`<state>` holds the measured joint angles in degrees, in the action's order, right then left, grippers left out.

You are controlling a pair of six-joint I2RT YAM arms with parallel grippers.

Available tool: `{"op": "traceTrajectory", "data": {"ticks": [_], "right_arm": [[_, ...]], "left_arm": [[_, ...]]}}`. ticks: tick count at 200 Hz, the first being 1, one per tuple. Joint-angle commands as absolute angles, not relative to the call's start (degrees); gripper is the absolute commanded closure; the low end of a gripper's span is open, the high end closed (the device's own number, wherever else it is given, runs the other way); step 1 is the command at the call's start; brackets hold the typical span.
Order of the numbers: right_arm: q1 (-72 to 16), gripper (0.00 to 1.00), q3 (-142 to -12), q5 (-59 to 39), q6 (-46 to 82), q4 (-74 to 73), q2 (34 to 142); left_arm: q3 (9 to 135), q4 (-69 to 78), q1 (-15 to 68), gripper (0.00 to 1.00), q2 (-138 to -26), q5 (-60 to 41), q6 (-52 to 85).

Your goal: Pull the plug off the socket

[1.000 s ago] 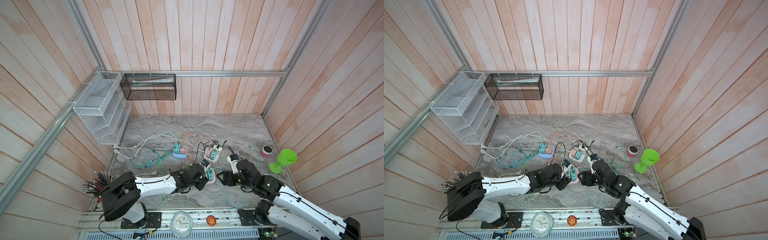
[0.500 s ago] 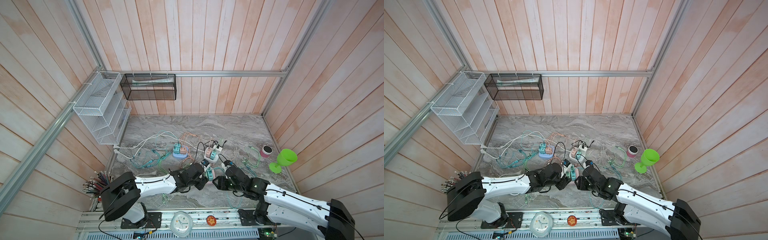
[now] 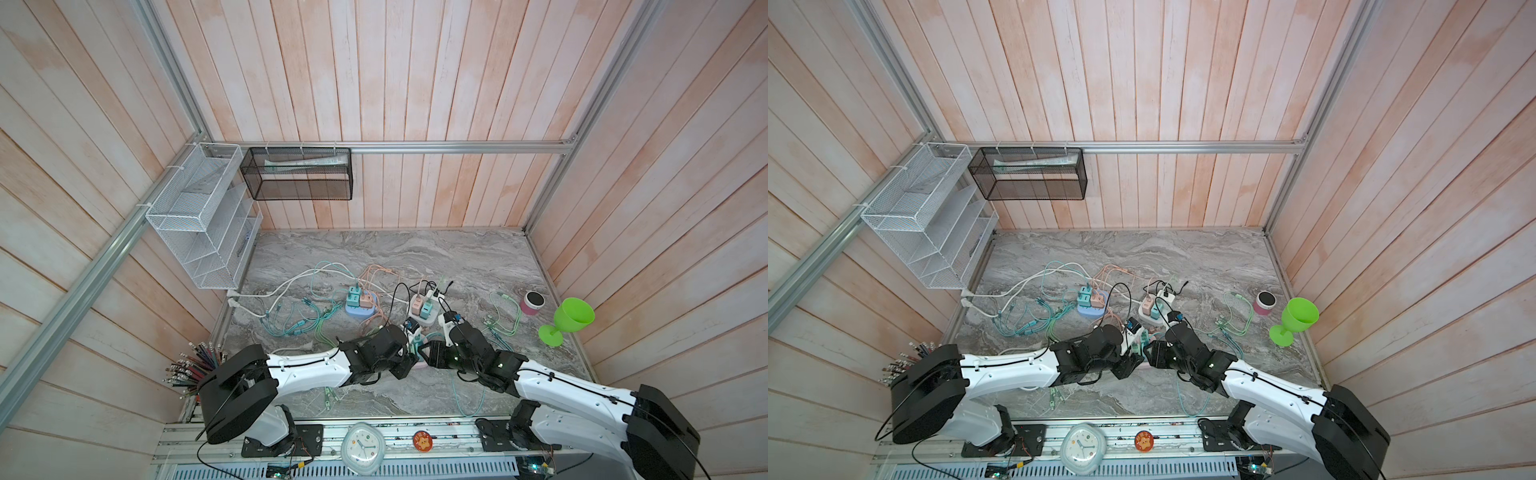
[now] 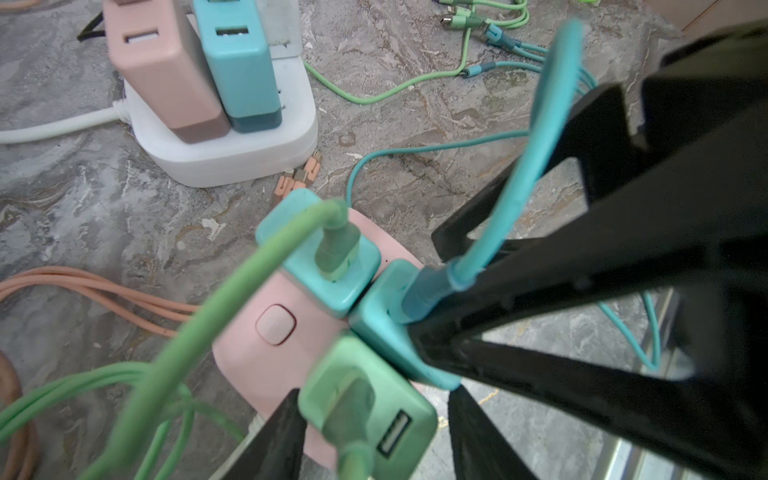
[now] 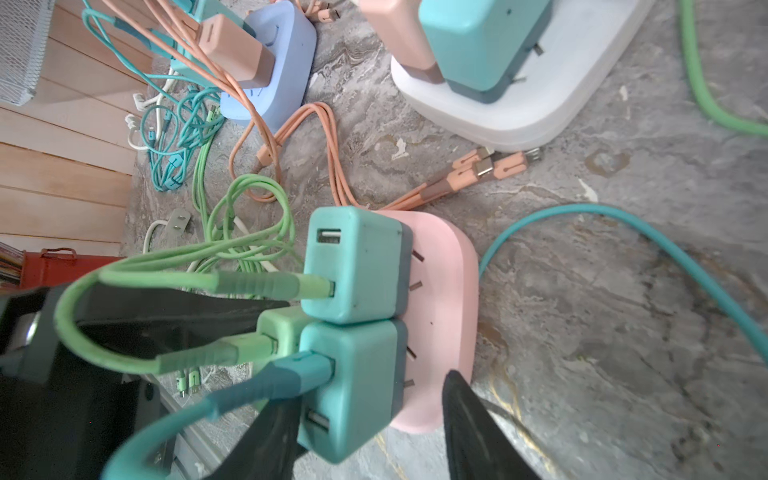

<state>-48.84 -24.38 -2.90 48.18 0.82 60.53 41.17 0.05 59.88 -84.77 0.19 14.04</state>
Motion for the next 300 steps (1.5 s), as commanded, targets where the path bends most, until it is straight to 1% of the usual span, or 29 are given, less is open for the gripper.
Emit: {"op": "traceTrajectory", "data": {"ticks": [1, 39, 61, 96, 116, 131, 171, 196, 214, 255, 262, 279, 300], "right_arm": [[-47.3, 0.48, -23.7, -4.0, 46.4, -0.9, 60.8], [-43.7, 0.52, -22.0, -7.0, 44.6, -0.8, 59.0], [-42.0, 0.51, -21.5, -9.9, 42.9, -1.5, 59.1], [-41.7, 0.49, -22.6, -12.3, 40.7, -2.0, 62.1], [-41.6, 0.48, -23.2, -12.5, 40.1, -2.1, 63.3], [-41.4, 0.48, -23.3, -12.5, 40.0, -2.1, 63.6], [-40.7, 0.47, -23.3, -13.1, 39.0, -1.7, 63.9], [-39.5, 0.51, -23.3, -13.8, 38.2, -0.3, 63.9], [-38.8, 0.52, -23.4, -14.0, 37.7, 0.7, 63.8], [-37.4, 0.54, -23.4, -15.0, 36.0, 2.1, 64.0], [-37.2, 0.55, -23.4, -15.2, 35.7, 2.3, 64.1], [-36.5, 0.56, -23.4, -15.7, 35.2, 2.5, 64.5], [-35.9, 0.56, -23.7, -16.5, 34.7, 2.5, 65.0]], "left_arm": [[39.4, 1.8, 59.4, 0.42, -81.8, -0.4, 11.7], [37.0, 1.9, 57.8, 0.42, -79.9, -2.4, 6.6], [35.9, 4.9, 57.2, 0.42, -80.0, -6.0, 2.0], [37.4, 6.0, 57.0, 0.41, -82.7, -7.9, -2.7], [37.8, 7.9, 56.9, 0.41, -84.2, -9.1, -4.7], [38.3, 8.7, 56.5, 0.44, -85.6, -9.2, -5.7], [38.5, 10.7, 55.2, 0.44, -87.1, -10.3, -7.4], [39.1, 11.7, 55.2, 0.43, -88.1, -9.3, -8.6], [39.6, 12.0, 55.2, 0.42, -88.9, -8.2, -10.3], [39.4, 13.8, 55.2, 0.43, -90.3, -9.8, -13.4], [39.1, 14.6, 53.4, 0.44, -90.2, -10.8, -13.6], [39.1, 15.1, 53.1, 0.48, -90.5, -12.3, -14.3], [39.5, 14.2, 52.8, 0.48, -90.8, -13.0, -15.6]]}}
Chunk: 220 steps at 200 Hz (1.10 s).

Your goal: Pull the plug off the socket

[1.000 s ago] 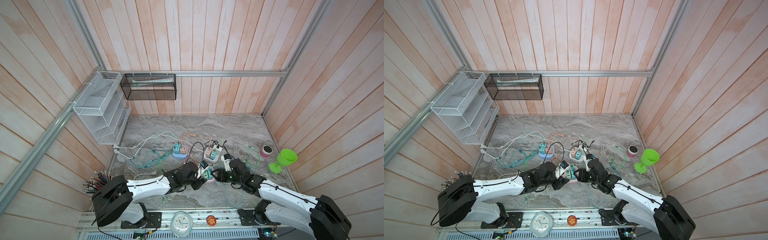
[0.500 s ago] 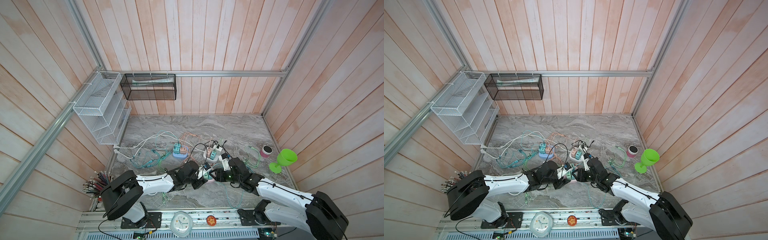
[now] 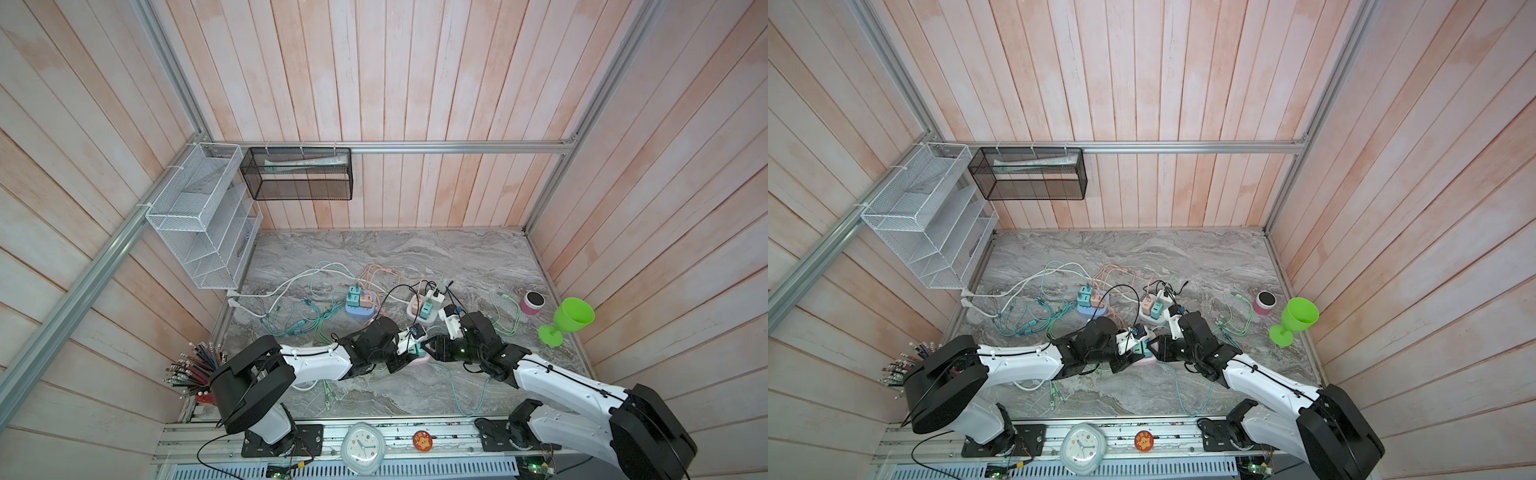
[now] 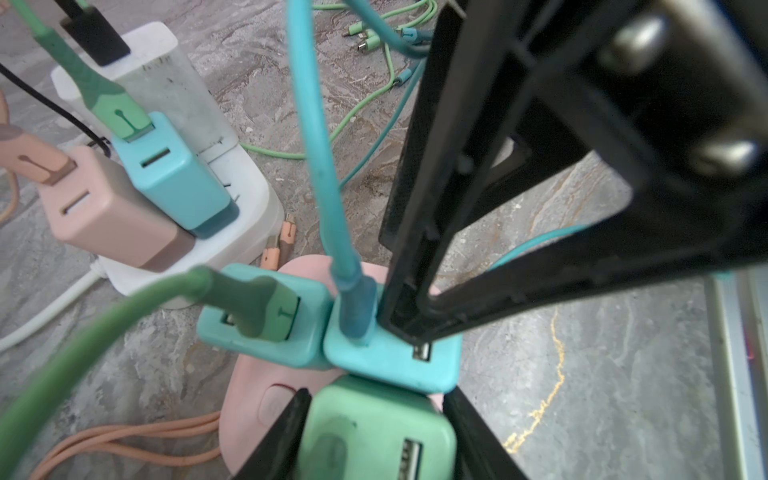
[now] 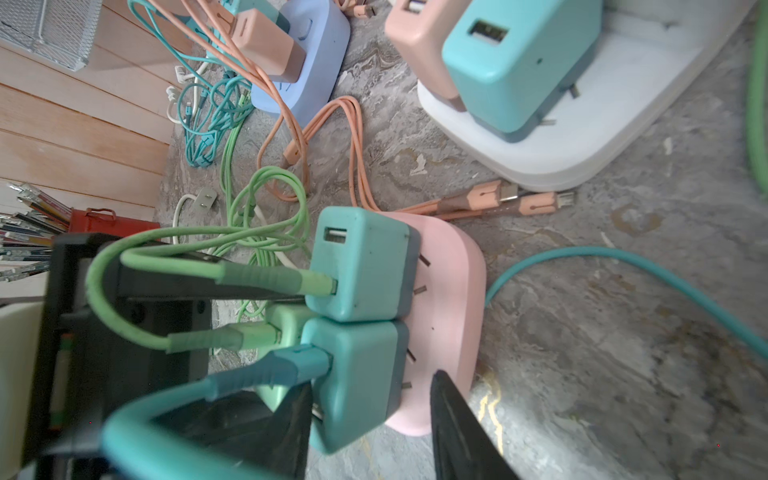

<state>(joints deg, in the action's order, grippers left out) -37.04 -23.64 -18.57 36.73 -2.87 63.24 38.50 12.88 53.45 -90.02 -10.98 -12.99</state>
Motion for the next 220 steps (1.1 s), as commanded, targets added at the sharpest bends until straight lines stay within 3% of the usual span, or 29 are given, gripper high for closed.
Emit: {"op": "traceTrajectory", "data": {"ticks": [1, 77, 186, 206, 220], "right_arm": [[-35.8, 0.56, -23.8, -16.6, 34.7, 2.5, 65.1], [-35.6, 0.50, -25.7, -20.3, 32.8, 2.0, 68.7], [-35.6, 0.54, -25.6, -20.7, 32.7, 1.9, 69.3], [-35.6, 0.54, -25.2, -20.7, 32.6, 2.0, 69.8], [-35.6, 0.55, -24.9, -20.9, 32.7, 2.0, 70.1]], "left_arm": [[39.5, 14.1, 52.8, 0.48, -90.8, -13.0, -15.7], [40.0, 11.0, 52.6, 0.46, -90.0, -15.0, -17.6], [39.8, 9.7, 52.7, 0.52, -89.9, -15.1, -17.1], [39.7, 10.3, 52.6, 0.62, -89.6, -14.9, -16.4], [40.2, 10.2, 52.7, 0.63, -89.6, -14.5, -15.9]]}}
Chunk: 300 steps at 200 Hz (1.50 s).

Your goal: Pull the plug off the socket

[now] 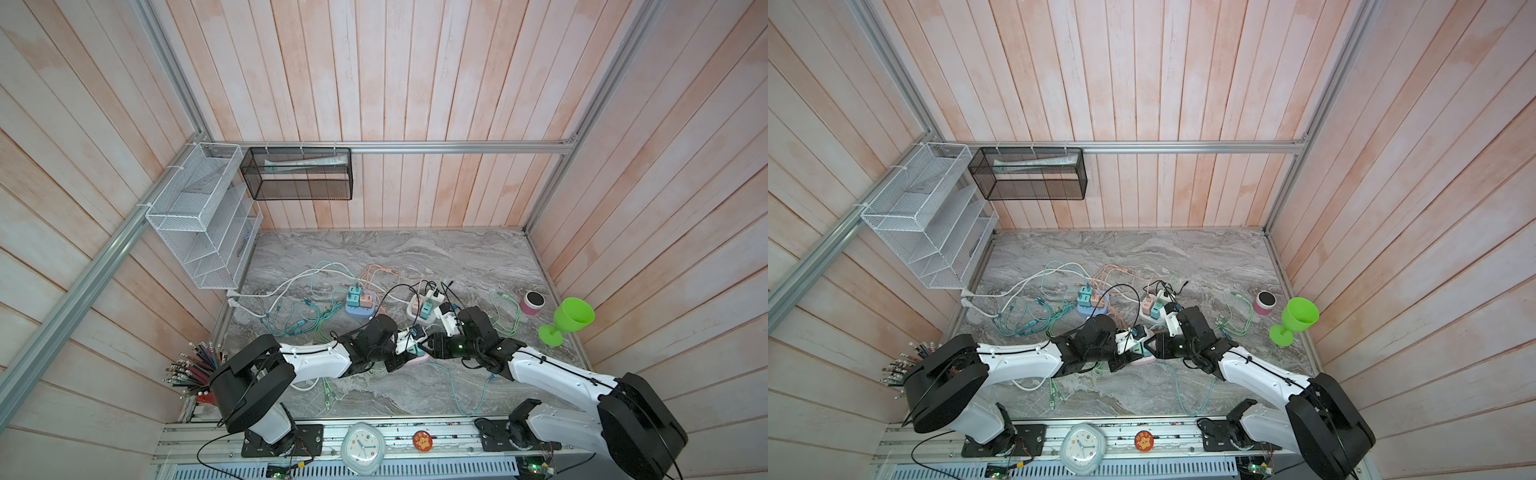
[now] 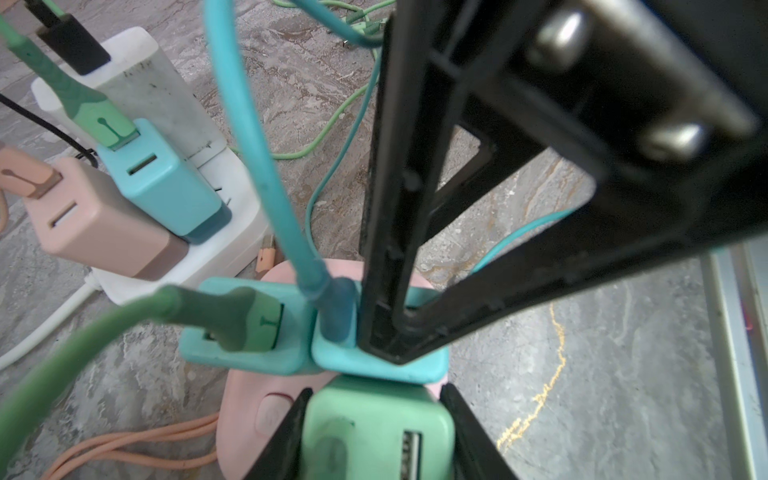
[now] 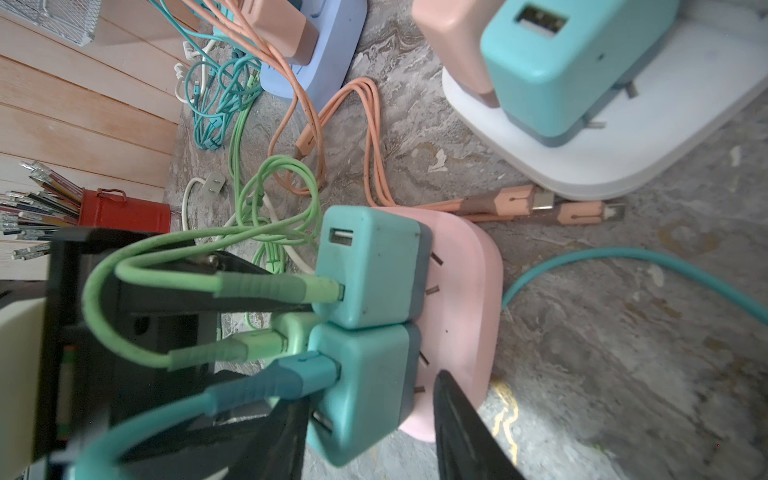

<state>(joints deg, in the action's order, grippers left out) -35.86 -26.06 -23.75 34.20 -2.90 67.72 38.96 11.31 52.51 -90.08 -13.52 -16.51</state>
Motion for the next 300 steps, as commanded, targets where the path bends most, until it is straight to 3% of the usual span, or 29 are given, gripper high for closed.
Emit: {"op": "traceTrajectory", "data": {"ticks": [1, 111, 221, 300], "right_arm": [[-35.6, 0.55, -24.8, -20.9, 32.7, 2.0, 70.1], [-39.0, 0.60, -24.7, -17.8, 32.4, 5.9, 73.1], [-40.7, 0.66, -22.3, -16.6, 34.3, 4.7, 75.1], [-40.6, 0.55, -21.5, -17.1, 37.4, 3.0, 68.5]], "left_arm": [[40.2, 10.2, 52.7, 0.63, -89.6, -14.5, -15.9], [41.9, 10.7, 52.7, 0.81, -85.9, -12.6, -14.3], [43.6, 9.2, 52.0, 0.82, -83.3, -11.9, -13.5], [42.8, 7.6, 52.1, 0.84, -83.7, -10.8, -14.9]]}}
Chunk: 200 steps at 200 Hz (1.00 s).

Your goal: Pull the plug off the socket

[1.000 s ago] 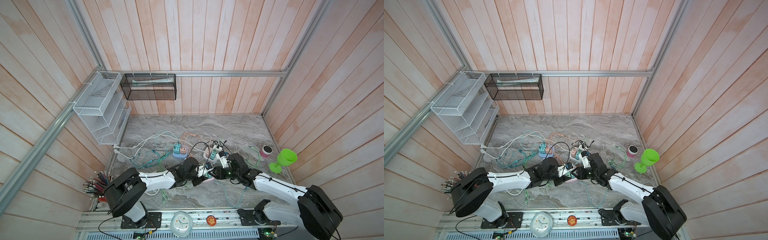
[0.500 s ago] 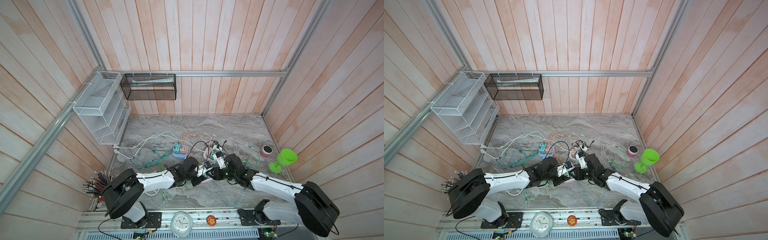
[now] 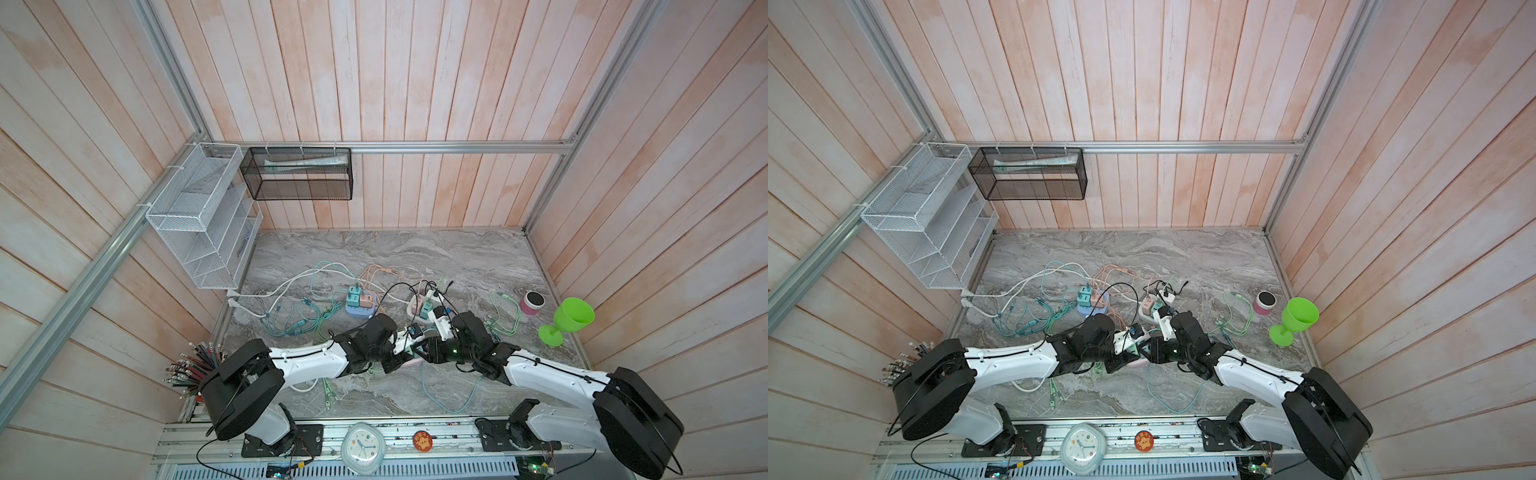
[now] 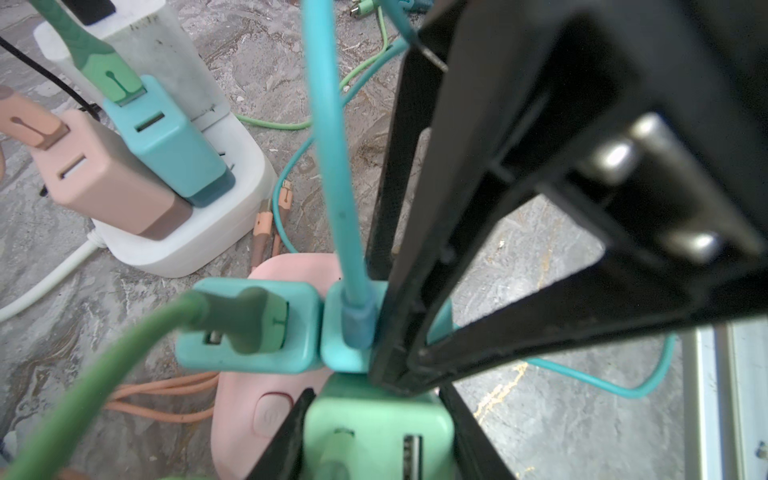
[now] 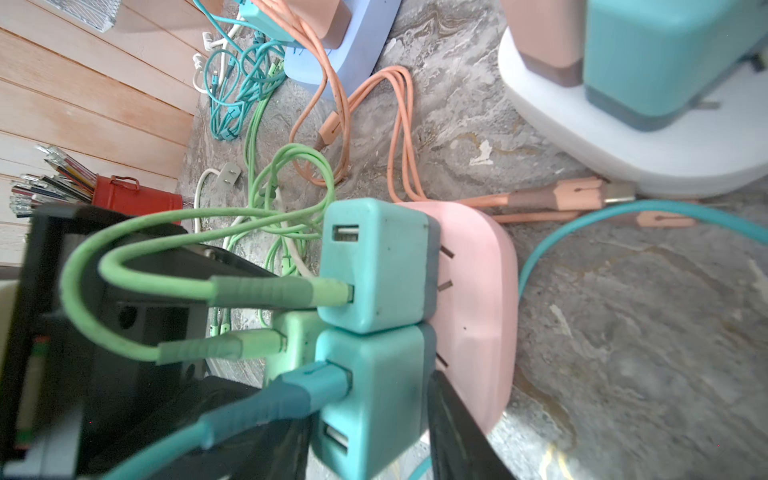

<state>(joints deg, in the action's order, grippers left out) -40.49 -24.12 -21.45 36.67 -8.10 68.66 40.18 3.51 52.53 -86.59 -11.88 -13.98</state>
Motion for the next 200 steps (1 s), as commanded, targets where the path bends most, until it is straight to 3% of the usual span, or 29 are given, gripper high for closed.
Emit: {"op": "traceTrajectory", "data": {"ticks": [1, 61, 200], "right_arm": [[-40.6, 0.55, -21.5, -17.1, 37.4, 3.0, 68.4], [-40.9, 0.67, -22.7, -16.8, 35.5, 4.1, 72.5], [-41.2, 0.68, -22.1, -9.0, 38.0, 4.8, 71.7]], "left_arm": [[42.8, 7.6, 52.1, 0.84, -83.7, -10.8, -14.9], [47.1, 5.2, 52.2, 0.84, -83.9, -11.0, -14.6], [41.4, 3.0, 50.9, 0.85, -78.7, -4.7, -9.7]]}}
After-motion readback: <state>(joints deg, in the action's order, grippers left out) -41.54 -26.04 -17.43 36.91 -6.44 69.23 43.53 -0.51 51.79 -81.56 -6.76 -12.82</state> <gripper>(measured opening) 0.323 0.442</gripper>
